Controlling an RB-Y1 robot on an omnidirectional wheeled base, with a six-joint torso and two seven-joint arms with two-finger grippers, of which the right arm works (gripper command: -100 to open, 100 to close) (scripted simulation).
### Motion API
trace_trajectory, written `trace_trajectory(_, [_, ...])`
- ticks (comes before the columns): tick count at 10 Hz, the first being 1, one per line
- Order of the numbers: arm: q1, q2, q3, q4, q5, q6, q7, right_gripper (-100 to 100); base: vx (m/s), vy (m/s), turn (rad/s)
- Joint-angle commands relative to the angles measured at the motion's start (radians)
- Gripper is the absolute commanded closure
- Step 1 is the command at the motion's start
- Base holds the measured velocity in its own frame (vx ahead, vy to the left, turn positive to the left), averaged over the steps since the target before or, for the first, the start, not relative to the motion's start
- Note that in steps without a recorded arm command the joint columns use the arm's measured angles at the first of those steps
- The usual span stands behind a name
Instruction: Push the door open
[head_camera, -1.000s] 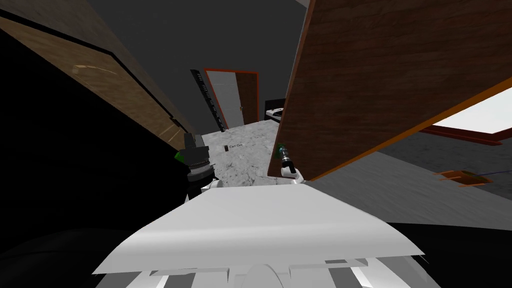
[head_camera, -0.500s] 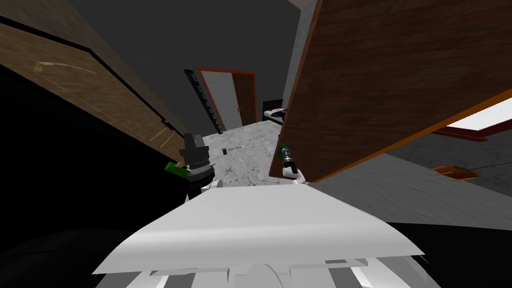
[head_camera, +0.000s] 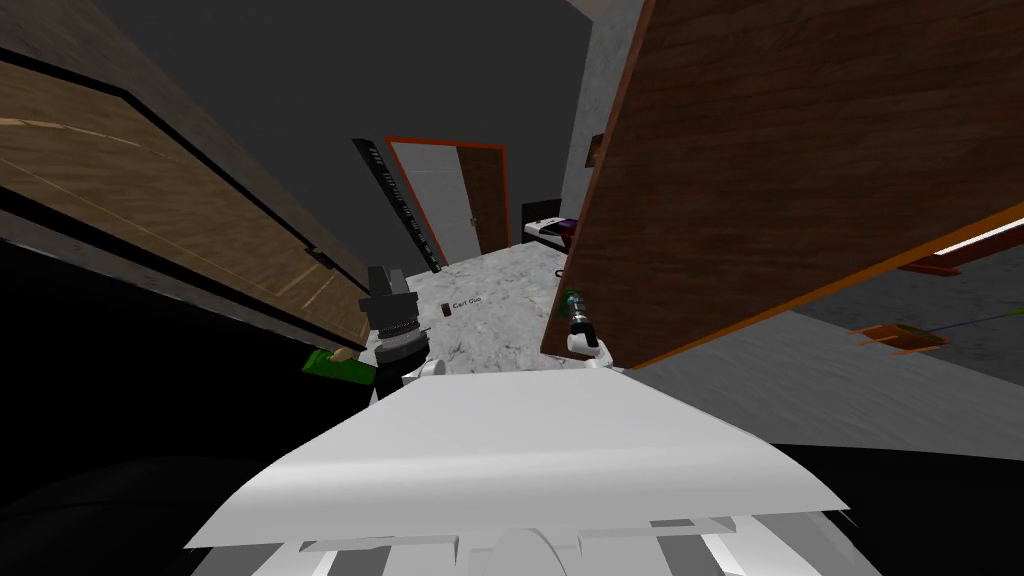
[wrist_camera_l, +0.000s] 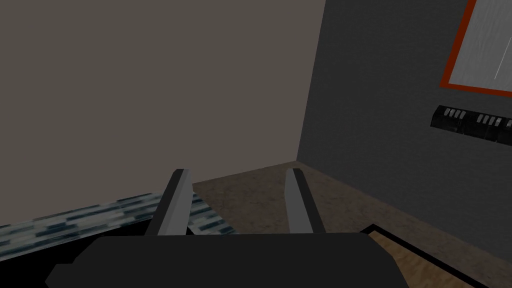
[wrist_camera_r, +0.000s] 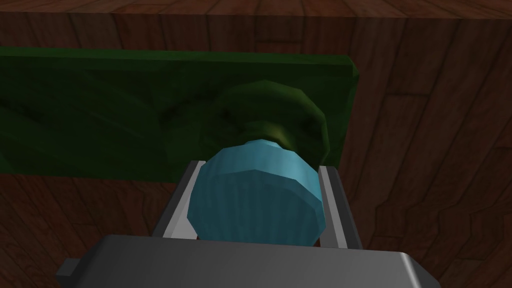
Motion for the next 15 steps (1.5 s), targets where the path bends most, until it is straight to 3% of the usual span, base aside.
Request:
trace_trajectory(1, [0.0, 0.0, 0.0, 0.0, 0.0, 0.0, 0.0, 100, 0.079, 0.02, -0.027])
trace_trajectory(2, [-0.001, -0.015, -0.02, -0.003, -0.003, -0.001, 0.003, 100, 0.154, 0.031, -0.044])
trace_trajectory(6, [0.001, -0.027, -0.062, -0.008, -0.01, 0.0, 0.01, 100, 0.2, 0.061, -0.055])
trace_trajectory(9, [0.003, -0.02, -0.096, -0.013, -0.015, 0.001, 0.017, 100, 0.201, 0.059, -0.061])
trace_trajectory(13, [0.005, 0.007, -0.135, -0.017, -0.021, 0.002, 0.024, 100, 0.185, 0.045, -0.065])
trace_trajectory(14, [0.009, 0.001, -0.131, -0.014, -0.02, 0.003, 0.023, 100, 0.082, 0.02, -0.035])
trace_trajectory(15, [0.012, -0.012, -0.152, -0.021, -0.023, 0.003, 0.027, 100, 0.13, 0.023, -0.028])
